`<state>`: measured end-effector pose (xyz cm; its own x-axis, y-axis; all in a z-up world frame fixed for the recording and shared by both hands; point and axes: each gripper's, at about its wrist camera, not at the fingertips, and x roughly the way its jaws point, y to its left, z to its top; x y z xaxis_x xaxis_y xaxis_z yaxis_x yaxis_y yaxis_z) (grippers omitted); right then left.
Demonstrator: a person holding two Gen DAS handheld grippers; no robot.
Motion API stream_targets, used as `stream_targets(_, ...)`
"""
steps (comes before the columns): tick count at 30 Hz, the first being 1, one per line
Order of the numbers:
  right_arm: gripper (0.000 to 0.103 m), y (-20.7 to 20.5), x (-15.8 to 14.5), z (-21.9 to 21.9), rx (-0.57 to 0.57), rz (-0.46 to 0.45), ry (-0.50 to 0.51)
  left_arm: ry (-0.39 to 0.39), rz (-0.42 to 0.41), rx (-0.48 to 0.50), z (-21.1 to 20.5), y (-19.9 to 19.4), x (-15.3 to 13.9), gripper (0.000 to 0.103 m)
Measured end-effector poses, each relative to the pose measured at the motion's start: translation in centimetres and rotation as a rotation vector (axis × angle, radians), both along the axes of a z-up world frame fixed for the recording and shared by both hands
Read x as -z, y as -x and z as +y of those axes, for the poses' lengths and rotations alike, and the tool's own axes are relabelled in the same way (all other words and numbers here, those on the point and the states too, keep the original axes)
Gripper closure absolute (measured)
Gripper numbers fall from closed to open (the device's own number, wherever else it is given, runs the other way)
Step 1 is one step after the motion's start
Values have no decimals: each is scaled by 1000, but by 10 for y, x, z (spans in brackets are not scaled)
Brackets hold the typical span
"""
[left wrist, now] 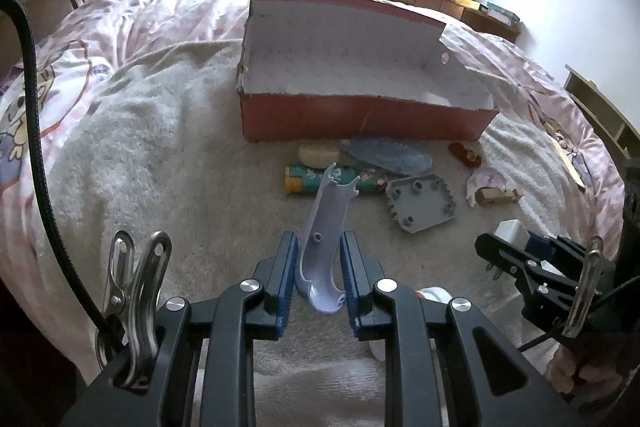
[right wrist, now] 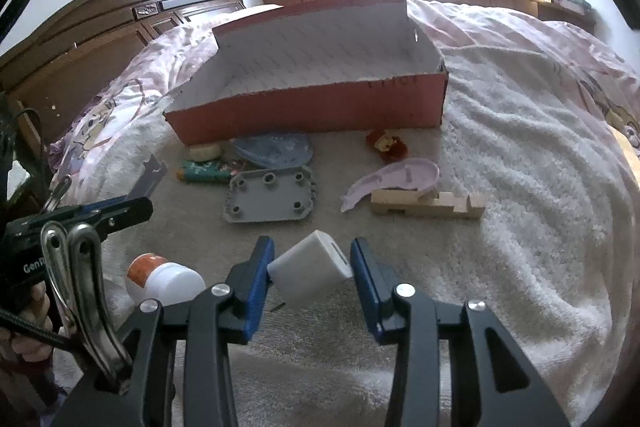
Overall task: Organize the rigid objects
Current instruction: 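Carry both into the box, opening the left tool then the right tool to release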
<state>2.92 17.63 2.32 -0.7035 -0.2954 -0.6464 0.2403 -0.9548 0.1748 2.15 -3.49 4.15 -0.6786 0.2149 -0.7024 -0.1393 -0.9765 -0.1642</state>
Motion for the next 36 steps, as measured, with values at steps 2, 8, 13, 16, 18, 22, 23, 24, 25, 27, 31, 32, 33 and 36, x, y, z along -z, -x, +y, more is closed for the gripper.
stream_targets(2, 61, 1, -1, 0, -3, 1, 3, -9, 0, -2, -1, 1, -3, 80)
stream_targets(8, 61, 6, -10, 3, -1, 6, 12, -22, 15, 7, 0, 7, -12, 80)
stream_targets(13, 61, 10, -24, 8, -5, 35, 29, -18, 36, 26, 7, 15, -23, 80)
stream_targets(16, 61, 16, -32, 8, -14, 44, 35, -18, 57, 34, 11, 22, -32, 80)
stream_targets(18, 61, 20, -36, 9, -18, 47, 41, -19, 66, 38, 13, 27, -37, 80)
stream_targets(22, 61, 32, -43, 9, -28, 54, 52, -18, 79, 46, 16, 40, -45, 80)
stream_targets(23, 61, 35, -45, 9, -29, 57, 51, -19, 81, 48, 17, 44, -47, 80)
stream_targets(24, 61, 38, -47, 8, -30, 60, 51, -19, 81, 49, 17, 47, -47, 80)
stream_targets(25, 61, 43, -50, 9, -32, 63, 54, -18, 82, 50, 18, 51, -49, 80)
stream_targets(27, 61, 51, -53, 9, -35, 66, 63, -16, 84, 51, 21, 59, -51, 80)
stream_targets(31, 61, 67, -59, 12, -36, 70, 72, -13, 87, 55, 25, 76, -53, 80)
stream_targets(32, 61, 71, -60, 12, -35, 70, 73, -11, 87, 55, 27, 80, -54, 80)
stream_targets(33, 61, 76, -61, 13, -34, 69, 77, -10, 86, 56, 28, 83, -53, 80)
stream_targets(36, 61, 89, -63, 16, -28, 66, 85, -7, 91, 58, 33, 95, -55, 80)
